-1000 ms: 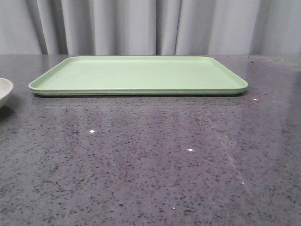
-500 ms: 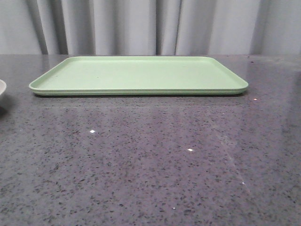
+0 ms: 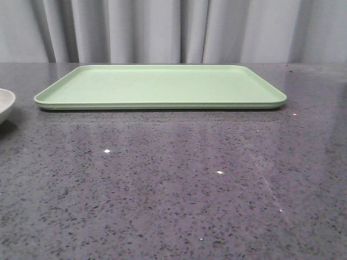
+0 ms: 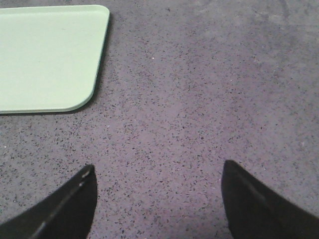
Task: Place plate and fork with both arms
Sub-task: 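Lift the plate with the left gripper and carry it over the tray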
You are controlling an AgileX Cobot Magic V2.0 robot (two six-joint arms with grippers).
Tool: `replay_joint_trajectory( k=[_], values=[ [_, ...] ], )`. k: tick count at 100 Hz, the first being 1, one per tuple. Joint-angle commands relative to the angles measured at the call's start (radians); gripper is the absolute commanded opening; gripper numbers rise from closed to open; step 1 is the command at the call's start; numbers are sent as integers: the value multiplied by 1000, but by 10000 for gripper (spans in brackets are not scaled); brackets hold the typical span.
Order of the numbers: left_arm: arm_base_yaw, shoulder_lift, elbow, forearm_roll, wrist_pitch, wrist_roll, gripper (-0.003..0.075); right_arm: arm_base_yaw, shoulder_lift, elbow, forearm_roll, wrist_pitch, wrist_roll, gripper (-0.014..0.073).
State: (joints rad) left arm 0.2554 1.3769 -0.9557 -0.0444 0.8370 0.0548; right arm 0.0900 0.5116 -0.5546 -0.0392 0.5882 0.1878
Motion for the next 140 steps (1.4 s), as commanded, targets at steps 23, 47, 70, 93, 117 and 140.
replay_joint_trajectory(
  k=[23, 47, 70, 93, 117, 140],
  values=[
    [80, -129, -74, -106, 29, 85, -20, -3, 9, -35, -6, -55, -12, 528],
    [99, -147, -166, -295, 83, 161, -20, -3, 9, -35, -6, -50, -12, 528],
    [22, -127, -248, -409, 72, 173, -21, -3, 9, -35, -6, -48, -12, 528],
    [-183, 2, -344, -426, 12, 97, -21, -3, 9, -35, -6, -44, -12, 528],
    [-364, 180, -485, -426, -45, -10, -21, -3, 9, -35, -6, -42, -12, 528],
    [-485, 311, -593, -426, -137, -116, -21, -3, 9, -35, -6, -42, -12, 528]
  ],
)
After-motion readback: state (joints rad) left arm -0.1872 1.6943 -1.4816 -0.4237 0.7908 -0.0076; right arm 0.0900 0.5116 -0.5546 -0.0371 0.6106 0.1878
